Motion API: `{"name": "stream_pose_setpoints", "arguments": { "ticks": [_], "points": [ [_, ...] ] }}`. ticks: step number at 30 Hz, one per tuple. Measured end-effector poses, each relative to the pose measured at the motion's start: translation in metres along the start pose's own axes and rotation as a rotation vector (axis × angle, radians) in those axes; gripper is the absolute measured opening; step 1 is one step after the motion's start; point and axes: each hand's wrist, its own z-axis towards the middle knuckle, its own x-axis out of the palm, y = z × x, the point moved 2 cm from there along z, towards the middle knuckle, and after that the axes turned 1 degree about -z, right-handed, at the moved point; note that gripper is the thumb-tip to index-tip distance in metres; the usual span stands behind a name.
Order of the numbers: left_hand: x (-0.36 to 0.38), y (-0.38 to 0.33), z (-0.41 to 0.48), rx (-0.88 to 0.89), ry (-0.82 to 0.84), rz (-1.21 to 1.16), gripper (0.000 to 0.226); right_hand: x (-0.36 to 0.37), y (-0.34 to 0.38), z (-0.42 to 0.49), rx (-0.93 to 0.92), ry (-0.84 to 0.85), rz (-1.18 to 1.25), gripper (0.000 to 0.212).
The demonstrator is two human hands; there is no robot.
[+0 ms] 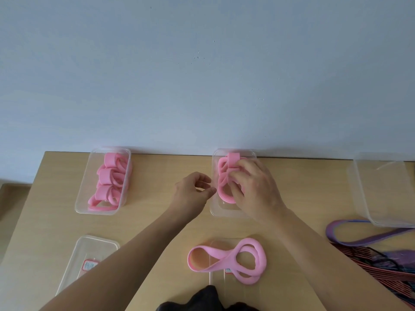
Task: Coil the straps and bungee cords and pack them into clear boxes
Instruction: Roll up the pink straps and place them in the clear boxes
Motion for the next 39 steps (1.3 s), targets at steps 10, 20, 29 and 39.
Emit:
{"name": "stream_pose_setpoints", "arguments": {
  "ticks": [10, 20, 29, 39],
  "points": [
    [-0.001, -0.003, 0.000, 0.046, -0.007, 0.065, 0.018, 0.003, -0.004, 0.008, 0.089, 0.204, -0.200, 0.045],
    [-0.008, 0.001, -0.024, 0.160, -0.046, 0.204, 0.019, -0.017, 0.016, -0.039, 0.128, -0.131, -0.013, 0.025],
    [-0.001, 0.057, -0.073, 0.254, -0.048, 0.355, 0.017, 0.007, 0.036, -0.157, 0.502, 0.179, -0.258, 0.031],
    [-0.003, 0.049, -0.113, 0.385, 0.282, 0.396, 0.038, -0.036, 0.090, -0.148, 0.459, 0.072, 0.192, 0.008]
  ]
}}
